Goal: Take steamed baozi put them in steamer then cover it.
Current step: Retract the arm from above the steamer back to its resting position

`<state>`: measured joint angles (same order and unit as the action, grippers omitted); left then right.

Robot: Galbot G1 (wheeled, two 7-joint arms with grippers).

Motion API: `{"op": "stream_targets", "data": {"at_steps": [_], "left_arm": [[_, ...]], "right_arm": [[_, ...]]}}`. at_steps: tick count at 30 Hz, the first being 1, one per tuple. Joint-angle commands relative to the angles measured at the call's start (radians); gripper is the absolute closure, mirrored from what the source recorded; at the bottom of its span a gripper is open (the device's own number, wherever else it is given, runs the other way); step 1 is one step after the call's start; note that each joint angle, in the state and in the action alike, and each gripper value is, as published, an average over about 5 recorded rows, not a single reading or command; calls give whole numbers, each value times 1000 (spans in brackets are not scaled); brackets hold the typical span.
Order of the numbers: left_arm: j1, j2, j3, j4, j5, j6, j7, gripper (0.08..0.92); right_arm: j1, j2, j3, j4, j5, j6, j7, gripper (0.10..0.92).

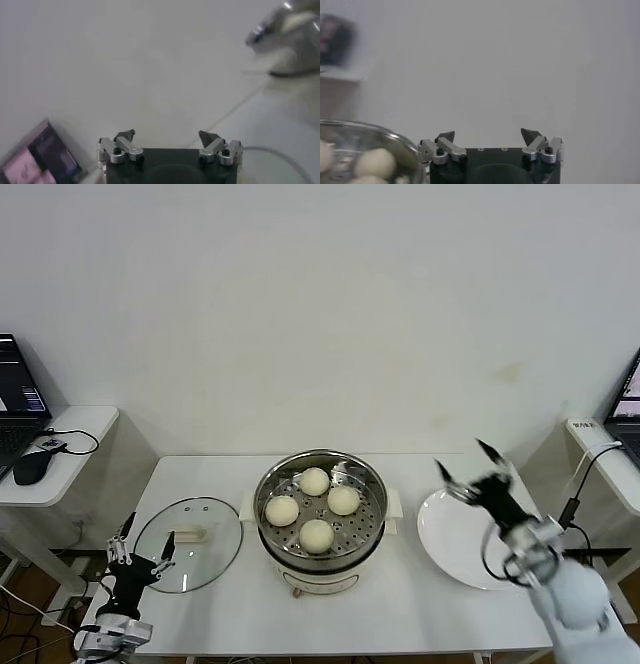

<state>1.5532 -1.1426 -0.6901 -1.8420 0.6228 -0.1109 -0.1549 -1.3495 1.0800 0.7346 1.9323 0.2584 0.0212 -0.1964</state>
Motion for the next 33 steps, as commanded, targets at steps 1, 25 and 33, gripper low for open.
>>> {"op": "stream_targets", "data": {"at_steps": [1, 25, 33], "left_arm": [[-102, 64, -3, 251, 668, -112, -27, 177], [-342, 88, 167, 406, 643, -84, 32, 177], [-393, 72, 188, 480, 640, -84, 34, 177]], "right_arm": [[-265, 238, 301, 37, -67, 137, 8, 203], [-329, 293, 324, 44, -84, 146, -2, 203], [-333, 295, 328, 44, -82, 141, -8, 203]]}}
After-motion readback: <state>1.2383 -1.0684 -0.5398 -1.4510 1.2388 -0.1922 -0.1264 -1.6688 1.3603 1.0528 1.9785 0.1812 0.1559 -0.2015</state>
